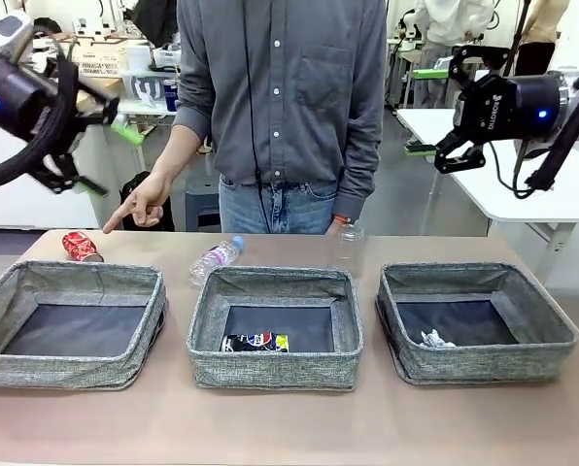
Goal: Sort the waste into the appropriate baskets.
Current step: Pick up the waste item pointed out by the person.
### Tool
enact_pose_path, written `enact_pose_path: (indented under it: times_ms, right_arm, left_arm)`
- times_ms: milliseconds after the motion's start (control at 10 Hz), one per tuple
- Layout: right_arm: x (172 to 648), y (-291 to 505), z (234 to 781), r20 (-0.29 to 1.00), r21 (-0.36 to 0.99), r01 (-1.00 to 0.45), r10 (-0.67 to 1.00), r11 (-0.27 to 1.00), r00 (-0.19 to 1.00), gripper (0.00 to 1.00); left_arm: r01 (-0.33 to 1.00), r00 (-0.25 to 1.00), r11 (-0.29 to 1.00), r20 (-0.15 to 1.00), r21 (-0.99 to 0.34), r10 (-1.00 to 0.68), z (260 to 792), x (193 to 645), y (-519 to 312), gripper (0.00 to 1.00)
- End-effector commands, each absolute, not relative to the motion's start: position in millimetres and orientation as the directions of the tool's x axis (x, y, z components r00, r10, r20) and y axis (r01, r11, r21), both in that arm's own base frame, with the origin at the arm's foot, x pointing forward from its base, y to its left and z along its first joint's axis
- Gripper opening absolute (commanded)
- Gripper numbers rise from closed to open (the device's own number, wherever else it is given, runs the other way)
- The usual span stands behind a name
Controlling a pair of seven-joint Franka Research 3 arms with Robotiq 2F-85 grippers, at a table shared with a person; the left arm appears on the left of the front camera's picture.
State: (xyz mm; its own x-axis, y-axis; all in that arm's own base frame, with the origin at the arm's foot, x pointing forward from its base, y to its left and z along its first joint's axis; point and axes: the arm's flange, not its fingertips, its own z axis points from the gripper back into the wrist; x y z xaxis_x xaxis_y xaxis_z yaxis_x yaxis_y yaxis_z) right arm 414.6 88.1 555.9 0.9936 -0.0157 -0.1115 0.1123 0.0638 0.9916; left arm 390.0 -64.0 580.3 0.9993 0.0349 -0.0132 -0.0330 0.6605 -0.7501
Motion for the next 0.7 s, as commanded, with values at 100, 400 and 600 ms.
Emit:
enact_pose_path:
  times_ms: [100, 400, 600]
  right_arm:
    - [415, 88, 558, -0.108, 0.993, 0.108, -0.017, 0.054, 0.994, 1.00]
    - [415, 88, 558, -0.108, 0.993, 0.108, -0.017, 0.054, 0.994, 1.00]
    - [415, 88, 558, -0.108, 0.993, 0.108, -0.017, 0.054, 0.994, 1.00]
  left_arm:
    - [-0.218, 0.967, 0.844, 0.010, -0.490, 0.255, 579, 397, -10, 1.00]
    - [-0.429, 0.868, 0.809, 0.065, -0.402, 0.493, 586, 394, 40, 1.00]
    - [-0.366, 0.901, 0.832, 0.066, -0.418, 0.429, 586, 398, 45, 1.00]
